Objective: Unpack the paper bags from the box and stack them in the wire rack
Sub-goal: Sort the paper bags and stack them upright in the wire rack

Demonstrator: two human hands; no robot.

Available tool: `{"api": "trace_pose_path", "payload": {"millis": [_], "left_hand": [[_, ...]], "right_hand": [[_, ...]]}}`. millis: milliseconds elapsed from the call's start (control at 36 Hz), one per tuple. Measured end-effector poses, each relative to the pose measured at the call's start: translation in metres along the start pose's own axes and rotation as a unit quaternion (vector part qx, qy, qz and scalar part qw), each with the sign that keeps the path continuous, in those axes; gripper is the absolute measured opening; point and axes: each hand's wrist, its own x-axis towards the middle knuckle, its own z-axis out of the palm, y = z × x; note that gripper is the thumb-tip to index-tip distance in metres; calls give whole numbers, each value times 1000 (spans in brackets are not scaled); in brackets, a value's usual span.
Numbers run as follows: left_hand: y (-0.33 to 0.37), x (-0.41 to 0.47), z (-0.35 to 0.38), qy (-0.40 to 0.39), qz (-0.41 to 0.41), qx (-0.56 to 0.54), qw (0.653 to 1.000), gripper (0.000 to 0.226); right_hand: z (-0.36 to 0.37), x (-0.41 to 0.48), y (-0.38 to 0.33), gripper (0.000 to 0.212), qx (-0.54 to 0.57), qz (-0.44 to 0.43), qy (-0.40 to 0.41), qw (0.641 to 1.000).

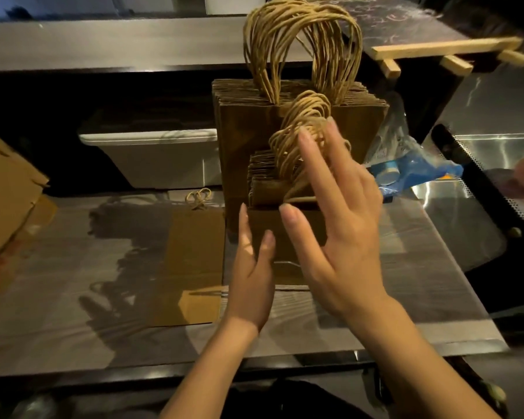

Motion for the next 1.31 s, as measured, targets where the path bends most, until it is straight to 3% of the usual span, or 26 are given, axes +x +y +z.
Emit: {"api": "trace_pose_path", "payload": {"millis": [83, 222, 361, 444, 639, 806, 917, 1000, 1139, 1306], "left_hand": [[-5, 2, 0, 3, 11, 15, 1000, 65], [-7, 10, 1, 25, -21, 7, 999, 59], [-18, 11, -3, 9, -42, 39, 998, 55], [-27, 12, -9, 11, -61, 37, 997, 53], [-45, 5, -39, 23, -166, 24, 986, 54], [-68, 5, -77, 44, -235, 64, 969, 48], [-79, 1, -102, 54, -275, 70, 957, 48], [-88, 1, -123, 110, -271, 95, 952, 39], [-102, 6, -148, 165, -269, 157, 936, 35], [-105, 14, -164, 166, -295, 168, 926, 44]], "right_hand": [[-4, 0, 7, 49, 85, -1, 43, 995], [-9, -10, 25, 49, 131, 44, 154, 978], [-8, -32, 40, 48, 150, 160, 184, 958], [-6, -46, 42, 38, 151, 146, 187, 960], [7, -83, 20, 22, 124, 36, 57, 990], [35, -103, -2, 19, 188, 8, -219, 957], [64, -104, -15, 25, 200, 53, -353, 912], [89, -107, -22, 28, 207, 100, -420, 878], [123, -119, -23, 45, 155, 191, -463, 851], [152, -123, -22, 63, 145, 340, -482, 795]]}}
